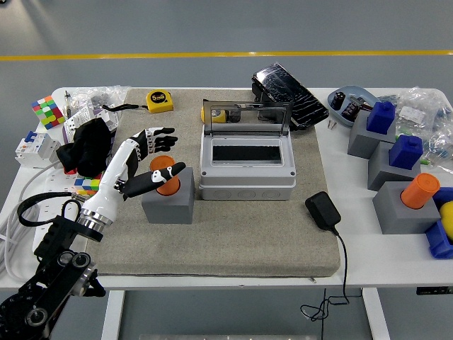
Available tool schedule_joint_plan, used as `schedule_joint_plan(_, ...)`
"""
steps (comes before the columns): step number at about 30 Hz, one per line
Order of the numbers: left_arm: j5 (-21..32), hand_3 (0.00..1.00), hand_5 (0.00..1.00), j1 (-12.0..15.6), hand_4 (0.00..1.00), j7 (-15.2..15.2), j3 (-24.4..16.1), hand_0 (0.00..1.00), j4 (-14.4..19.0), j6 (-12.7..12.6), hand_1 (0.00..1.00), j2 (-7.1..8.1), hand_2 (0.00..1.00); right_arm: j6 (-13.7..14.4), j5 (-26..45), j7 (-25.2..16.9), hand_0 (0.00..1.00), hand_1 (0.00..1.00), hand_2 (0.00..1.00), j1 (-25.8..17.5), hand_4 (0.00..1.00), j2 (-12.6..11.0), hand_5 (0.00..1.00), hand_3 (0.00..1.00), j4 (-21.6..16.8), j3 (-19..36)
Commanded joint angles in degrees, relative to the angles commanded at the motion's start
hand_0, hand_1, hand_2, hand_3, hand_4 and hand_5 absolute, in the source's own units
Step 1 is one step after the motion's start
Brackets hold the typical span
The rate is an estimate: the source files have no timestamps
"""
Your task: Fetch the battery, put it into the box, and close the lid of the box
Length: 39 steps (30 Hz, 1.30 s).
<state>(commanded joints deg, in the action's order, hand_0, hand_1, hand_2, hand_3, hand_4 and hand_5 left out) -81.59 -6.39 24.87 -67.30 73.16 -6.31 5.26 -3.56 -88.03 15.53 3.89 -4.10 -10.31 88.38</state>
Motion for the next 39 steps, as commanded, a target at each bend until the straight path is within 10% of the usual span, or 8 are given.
schedule_joint_plan(9,0.3,0.83,0.282,-1.1,0.998,3.2,2.2,0.785,-4.1,-3.1,0.826,-1.54,0.837,0.0,0.1,0.0,0.642,0.663,0.673,0.0,0.97,0.0,0.583,0.576,0.0,-0.2)
schedule_joint_plan(10,0.6,0.778,0.071,-1.3,0.998,3.5,2.4,0.507,-4.6,-3.5,0.677,-1.69,0.719,0.0,0.2,0.0,0.642,0.663,0.672,0.0,0.97,0.0,0.583,0.576,0.0,-0.2)
schedule_joint_plan(15,2.7,0.778,0.071,-2.5,0.998,5.4,3.8,0.507,-6.9,-4.8,0.677,-2.28,0.719,0.0,0.3,0.0,0.642,0.663,0.672,0.2,0.97,0.0,0.583,0.576,0.0,-0.3)
schedule_joint_plan(16,3.0,0.72,0.008,-2.7,0.998,5.6,4.1,0.314,-7.4,-4.9,0.514,-2.4,0.553,0.0,0.3,0.0,0.642,0.664,0.672,0.2,0.97,0.0,0.583,0.576,0.0,-0.3)
schedule_joint_plan(39,20.1,0.298,0.002,-6.0,0.998,12.1,7.7,0.116,-15.0,-6.5,0.179,-5.26,0.243,-0.1,-0.2,0.1,0.642,0.663,0.672,0.2,0.969,-0.1,0.582,0.576,0.0,-0.8)
